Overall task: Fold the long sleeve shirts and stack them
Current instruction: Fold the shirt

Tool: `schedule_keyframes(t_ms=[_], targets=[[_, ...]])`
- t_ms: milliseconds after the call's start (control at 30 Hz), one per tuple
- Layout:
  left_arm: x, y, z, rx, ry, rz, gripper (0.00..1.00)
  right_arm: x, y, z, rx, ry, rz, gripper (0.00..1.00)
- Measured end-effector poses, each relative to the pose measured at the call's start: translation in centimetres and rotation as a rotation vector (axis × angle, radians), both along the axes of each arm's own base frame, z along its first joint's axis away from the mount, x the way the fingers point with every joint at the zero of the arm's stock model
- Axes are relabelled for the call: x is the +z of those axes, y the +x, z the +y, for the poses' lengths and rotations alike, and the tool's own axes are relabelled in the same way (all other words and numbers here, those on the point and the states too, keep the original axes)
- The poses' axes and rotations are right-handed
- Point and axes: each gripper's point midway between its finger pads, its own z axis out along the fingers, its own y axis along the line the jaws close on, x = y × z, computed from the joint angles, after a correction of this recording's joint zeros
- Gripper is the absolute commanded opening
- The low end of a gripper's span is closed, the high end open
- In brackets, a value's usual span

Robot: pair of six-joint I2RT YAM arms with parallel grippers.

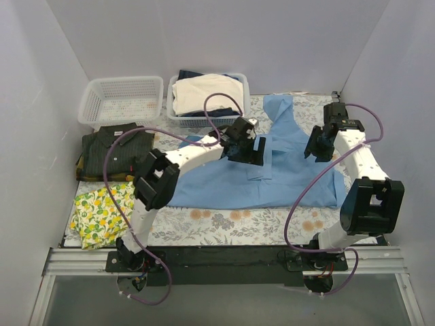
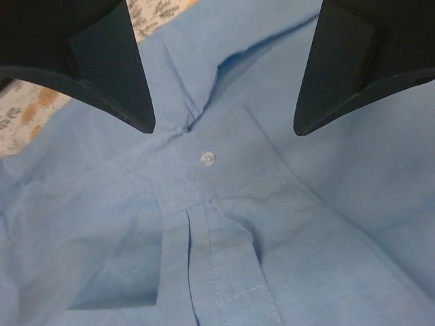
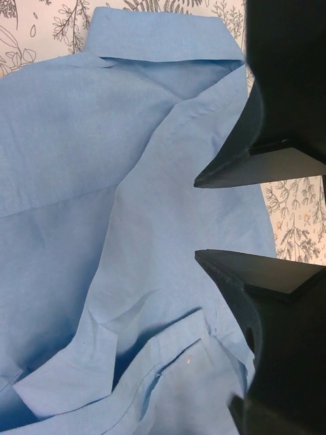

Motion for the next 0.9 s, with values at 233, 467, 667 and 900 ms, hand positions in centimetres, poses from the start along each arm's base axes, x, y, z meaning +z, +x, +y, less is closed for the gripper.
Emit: schedule_keyframes(t_ms=[233, 467, 667, 900], targets=[[-3.9, 0.6, -4.7, -0.09, 0.029, -0.005, 0.84, 0.4, 0.0, 0.2, 0.009, 0.004, -0.012, 0.49], [-3.3, 0.3, -7.3, -0.138, 0.02, -0.059, 0.79, 0.3, -0.2, 0.2, 0.008, 0.004, -0.012, 0.49], [-6.1, 0.1, -7.0, -0.121, 0.131, -0.067, 0.66, 0.1, -0.6, 0.2, 0.008, 0.004, -0.006, 0.48], [-6.8, 0.5, -6.1, -0.087, 0.215, -0.114, 0.35, 0.2, -0.7, 0.1, 0.007, 0.002, -0.007, 0.48]])
